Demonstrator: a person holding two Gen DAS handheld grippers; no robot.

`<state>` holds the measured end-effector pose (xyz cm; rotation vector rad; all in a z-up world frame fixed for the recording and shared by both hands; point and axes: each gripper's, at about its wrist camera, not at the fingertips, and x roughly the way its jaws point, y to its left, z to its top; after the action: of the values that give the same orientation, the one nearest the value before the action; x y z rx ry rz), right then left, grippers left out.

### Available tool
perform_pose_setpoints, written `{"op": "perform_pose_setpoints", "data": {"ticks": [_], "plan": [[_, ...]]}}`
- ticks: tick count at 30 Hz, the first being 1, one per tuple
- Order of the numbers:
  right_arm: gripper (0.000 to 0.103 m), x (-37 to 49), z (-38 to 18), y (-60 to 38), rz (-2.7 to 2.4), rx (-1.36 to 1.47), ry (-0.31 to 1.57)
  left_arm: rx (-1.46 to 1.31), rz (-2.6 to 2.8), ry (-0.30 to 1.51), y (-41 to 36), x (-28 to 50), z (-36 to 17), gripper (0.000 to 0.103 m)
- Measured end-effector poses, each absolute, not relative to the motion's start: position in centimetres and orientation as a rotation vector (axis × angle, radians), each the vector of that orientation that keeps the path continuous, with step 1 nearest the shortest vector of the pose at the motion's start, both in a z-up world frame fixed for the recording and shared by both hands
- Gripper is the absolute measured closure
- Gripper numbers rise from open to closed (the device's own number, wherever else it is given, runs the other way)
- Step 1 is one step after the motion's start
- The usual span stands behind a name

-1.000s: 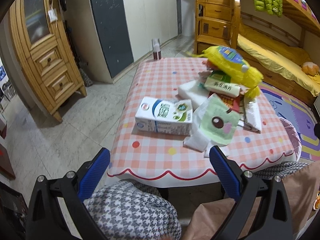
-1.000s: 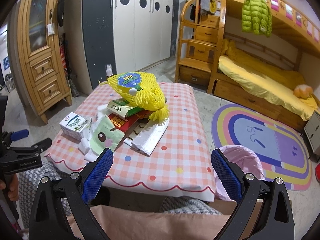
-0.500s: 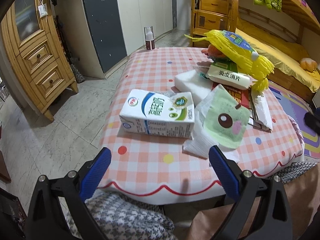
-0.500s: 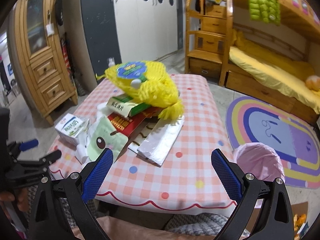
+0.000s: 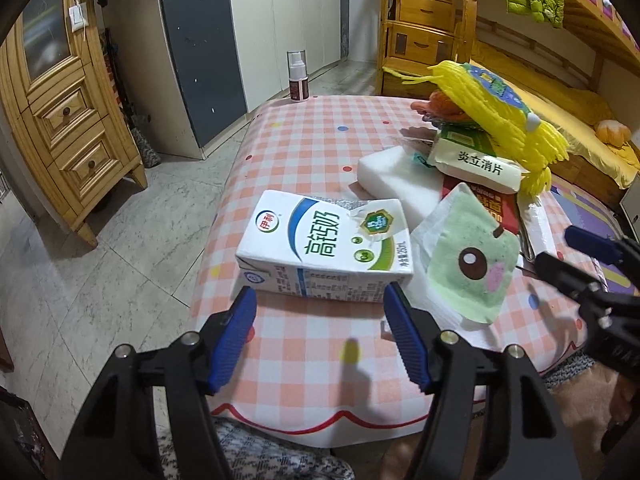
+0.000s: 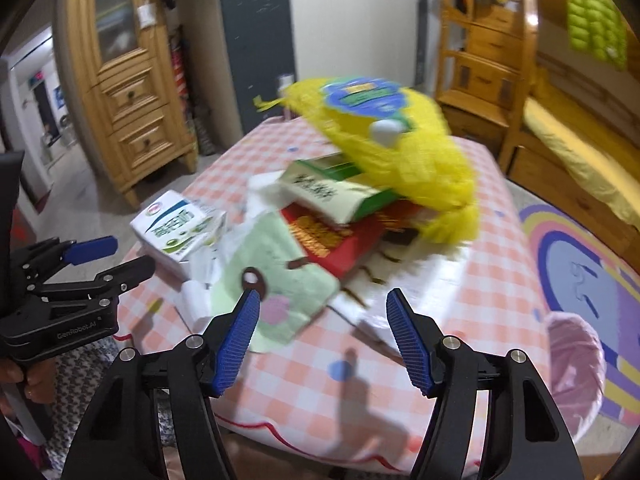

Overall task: Collect trash
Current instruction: 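Grasp the light-green cartoon tissue packet with the right tool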

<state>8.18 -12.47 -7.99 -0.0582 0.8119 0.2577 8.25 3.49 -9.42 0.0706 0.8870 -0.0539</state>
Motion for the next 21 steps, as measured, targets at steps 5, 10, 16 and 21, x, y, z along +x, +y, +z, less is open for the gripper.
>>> {"op": "perform_pose_setpoints", "data": {"ticks": [5,10,16,21], "plan": [[0.036,10.3,-9.9,-11.1,0.273,-0.061,0.856,0.047,-0.030,0.898,4.7,8.4,-9.5,0.036],[0.036,11.3,-11.0,-10.5,0.278,-0.065,0.874,0.020,-0.009,0.908,5.8,8.3,-9.6,0.033],[0.082,9.8,-9.8,-11.2,0.294,-0.039,0.844,0.023,-0.011,0.915,6.0,7.6,-9.8,0.032],[0.101,7.2,-6.9,-13.3,0.336,0.049,0.799,0.018,-0.020,0.904,5.6,7.1,-9.6,0.021]]}}
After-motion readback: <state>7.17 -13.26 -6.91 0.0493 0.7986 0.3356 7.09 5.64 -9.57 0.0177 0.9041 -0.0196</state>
